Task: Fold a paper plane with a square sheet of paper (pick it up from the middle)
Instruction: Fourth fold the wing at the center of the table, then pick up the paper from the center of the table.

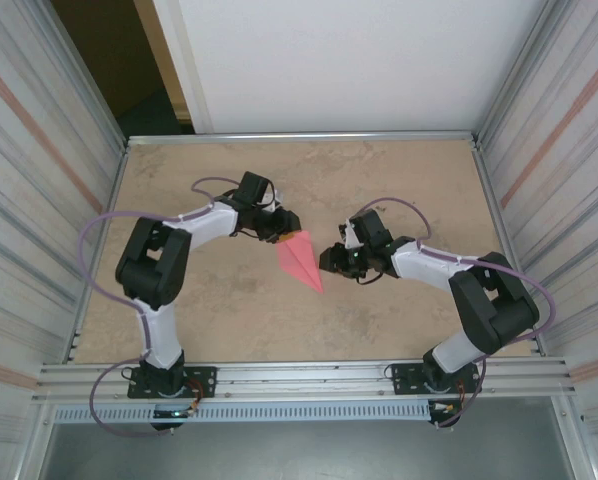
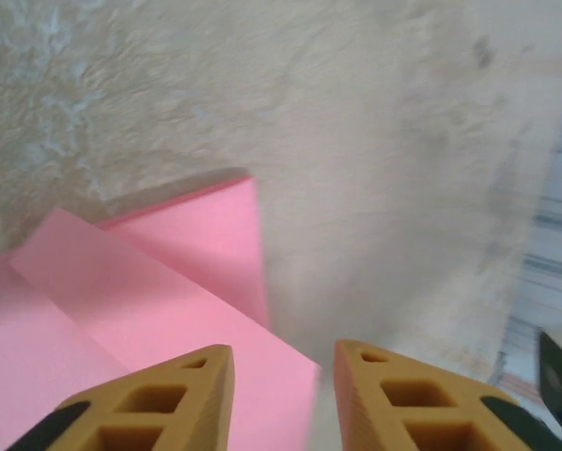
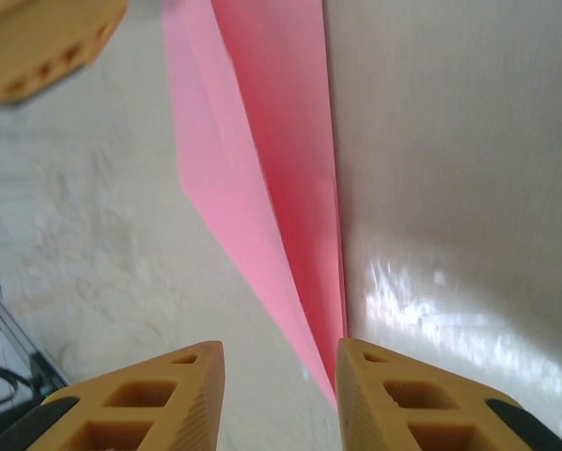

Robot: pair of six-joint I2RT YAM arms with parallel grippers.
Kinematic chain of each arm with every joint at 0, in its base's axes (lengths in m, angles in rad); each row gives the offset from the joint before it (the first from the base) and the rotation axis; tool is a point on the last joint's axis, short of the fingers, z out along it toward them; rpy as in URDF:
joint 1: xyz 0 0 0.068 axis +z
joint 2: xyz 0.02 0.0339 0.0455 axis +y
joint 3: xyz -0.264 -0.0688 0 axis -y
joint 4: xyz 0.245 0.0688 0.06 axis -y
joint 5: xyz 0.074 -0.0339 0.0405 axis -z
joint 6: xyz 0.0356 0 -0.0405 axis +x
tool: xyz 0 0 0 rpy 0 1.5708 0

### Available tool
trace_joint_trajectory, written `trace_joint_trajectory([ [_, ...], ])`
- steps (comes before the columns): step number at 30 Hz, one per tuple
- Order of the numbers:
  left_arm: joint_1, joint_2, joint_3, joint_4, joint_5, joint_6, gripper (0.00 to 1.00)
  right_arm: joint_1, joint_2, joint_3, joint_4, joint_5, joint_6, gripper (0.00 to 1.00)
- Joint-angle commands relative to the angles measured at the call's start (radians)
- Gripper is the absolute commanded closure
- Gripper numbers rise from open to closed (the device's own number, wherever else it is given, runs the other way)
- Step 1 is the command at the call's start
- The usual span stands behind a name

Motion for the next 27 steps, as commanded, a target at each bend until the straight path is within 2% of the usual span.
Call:
trace_joint_trajectory([
  [1, 0.033, -0.111, -0.096, 0.103, 0.007, -0.050, 0.61, -0.019, 0.065, 0.063, 0.059, -0.004, -0.010, 0.64],
  [7, 0.085, -0.238, -0.270, 0.189, 0.002, -0.071, 0.52, -0.026, 0.186, 0.165, 0.051, -0.085, -0.093, 0.66],
  [17, 0.121, -0.305, -0.406, 0.302, 0.064, -0.124, 0.49, -0.039, 0.297, 0.245, 0.075, -0.183, -0.138, 0.76],
  [22, 0.125, -0.312, -0.430, 0.368, 0.109, -0.143, 0.48, -0.051, 0.292, 0.248, 0.096, -0.207, -0.139, 0.93],
  [27, 0.125, -0.357, -0.460, 0.458, 0.153, -0.156, 0.47, -0.066, 0.186, 0.219, 0.176, -0.214, -0.093, 0.98],
])
